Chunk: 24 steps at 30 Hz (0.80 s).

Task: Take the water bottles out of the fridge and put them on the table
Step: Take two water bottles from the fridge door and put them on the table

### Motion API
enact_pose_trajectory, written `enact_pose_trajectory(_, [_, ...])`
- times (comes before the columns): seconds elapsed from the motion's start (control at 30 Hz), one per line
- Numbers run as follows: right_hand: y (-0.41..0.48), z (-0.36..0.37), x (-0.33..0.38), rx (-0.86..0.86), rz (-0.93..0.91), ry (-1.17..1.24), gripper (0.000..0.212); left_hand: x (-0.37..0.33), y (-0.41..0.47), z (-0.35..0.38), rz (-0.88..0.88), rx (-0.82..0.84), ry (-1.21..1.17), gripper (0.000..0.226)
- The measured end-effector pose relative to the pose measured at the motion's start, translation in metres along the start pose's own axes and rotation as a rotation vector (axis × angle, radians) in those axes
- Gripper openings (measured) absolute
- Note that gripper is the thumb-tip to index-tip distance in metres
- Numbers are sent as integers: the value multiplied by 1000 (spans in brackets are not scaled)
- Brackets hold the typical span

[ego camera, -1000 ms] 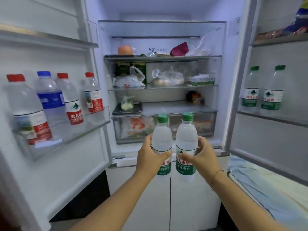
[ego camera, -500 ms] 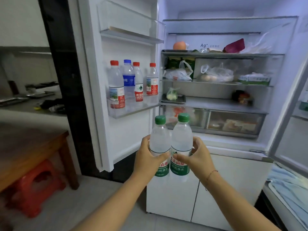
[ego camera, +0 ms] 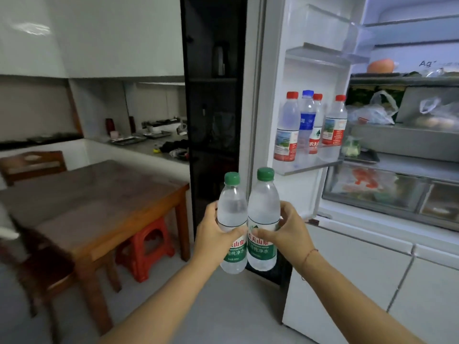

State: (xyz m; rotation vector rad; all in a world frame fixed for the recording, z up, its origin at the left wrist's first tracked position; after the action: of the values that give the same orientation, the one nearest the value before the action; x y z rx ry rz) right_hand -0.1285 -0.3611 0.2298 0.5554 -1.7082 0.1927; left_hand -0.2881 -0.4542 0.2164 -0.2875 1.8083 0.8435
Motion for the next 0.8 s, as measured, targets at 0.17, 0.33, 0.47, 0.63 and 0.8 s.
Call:
enact_pose_trajectory(0.17, [38, 96, 15, 72, -33, 41, 61, 32, 41, -87, -2, -43, 38, 65])
enact_pose_trajectory(0.33, [79, 179, 21, 97, -28, 87, 62, 67, 87, -158, 6, -81, 84, 64])
enact_pose_trajectory(0.47, [114, 234, 22, 118, -20, 113, 63, 93, 122, -200, 0, -92, 103, 65])
enact_pose_trajectory(0.63, [165, 291, 17, 148, 4, 123, 61, 132, 167, -235, -28, -127, 88, 65])
enact_pose_trajectory(0.8, [230, 340, 8, 190, 17, 125, 63, 176, 223, -259, -40, -150, 99, 66])
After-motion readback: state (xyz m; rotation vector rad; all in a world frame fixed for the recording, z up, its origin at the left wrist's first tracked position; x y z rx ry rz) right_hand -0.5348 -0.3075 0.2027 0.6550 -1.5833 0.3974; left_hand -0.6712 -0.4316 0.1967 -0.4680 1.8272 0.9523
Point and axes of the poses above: each hand's wrist, its own y-axis towards the middle knuckle, its own z-axis out of the palm, x = y × z, the point moved 7 cm from there along y, towards the middle knuckle, and after that the axes turned 6 degrees about z, right-handed, at the moved point
